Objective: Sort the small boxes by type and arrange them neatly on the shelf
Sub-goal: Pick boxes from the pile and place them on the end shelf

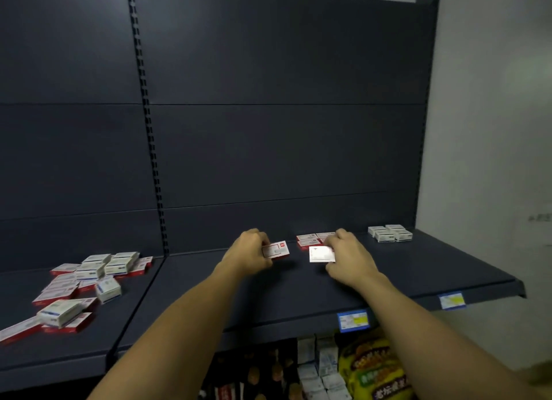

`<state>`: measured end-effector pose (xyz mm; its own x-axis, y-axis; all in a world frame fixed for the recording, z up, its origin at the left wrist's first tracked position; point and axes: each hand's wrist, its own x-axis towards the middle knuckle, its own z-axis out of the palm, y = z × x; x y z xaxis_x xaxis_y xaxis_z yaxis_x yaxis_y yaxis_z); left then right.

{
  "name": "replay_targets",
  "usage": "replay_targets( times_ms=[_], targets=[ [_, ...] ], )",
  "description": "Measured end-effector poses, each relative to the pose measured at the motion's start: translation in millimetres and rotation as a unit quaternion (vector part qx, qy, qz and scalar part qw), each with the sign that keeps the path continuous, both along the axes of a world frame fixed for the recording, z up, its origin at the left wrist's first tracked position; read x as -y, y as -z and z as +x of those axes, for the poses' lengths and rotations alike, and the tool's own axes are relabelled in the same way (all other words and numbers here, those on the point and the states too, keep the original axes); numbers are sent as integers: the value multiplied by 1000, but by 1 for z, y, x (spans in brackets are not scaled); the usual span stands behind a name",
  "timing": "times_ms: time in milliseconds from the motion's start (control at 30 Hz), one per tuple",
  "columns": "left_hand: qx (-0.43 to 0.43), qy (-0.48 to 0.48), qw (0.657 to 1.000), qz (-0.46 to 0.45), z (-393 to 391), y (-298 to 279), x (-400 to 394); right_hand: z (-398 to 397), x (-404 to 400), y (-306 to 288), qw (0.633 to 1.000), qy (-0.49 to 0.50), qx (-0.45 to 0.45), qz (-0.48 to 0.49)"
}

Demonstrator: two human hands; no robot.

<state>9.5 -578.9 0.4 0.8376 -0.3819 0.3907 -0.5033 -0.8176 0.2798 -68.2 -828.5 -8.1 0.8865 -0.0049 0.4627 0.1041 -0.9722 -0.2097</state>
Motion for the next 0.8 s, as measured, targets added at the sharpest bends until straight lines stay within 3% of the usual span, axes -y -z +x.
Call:
replay_targets(
  times_ms=[367,800],
  targets=[
    [10,25,1000,2,74,13,87,72,74,3,999,49,-2,0],
    [13,-8,1000,18,147,-1,127,163,117,0,1000,3,-16,8]
  ],
)
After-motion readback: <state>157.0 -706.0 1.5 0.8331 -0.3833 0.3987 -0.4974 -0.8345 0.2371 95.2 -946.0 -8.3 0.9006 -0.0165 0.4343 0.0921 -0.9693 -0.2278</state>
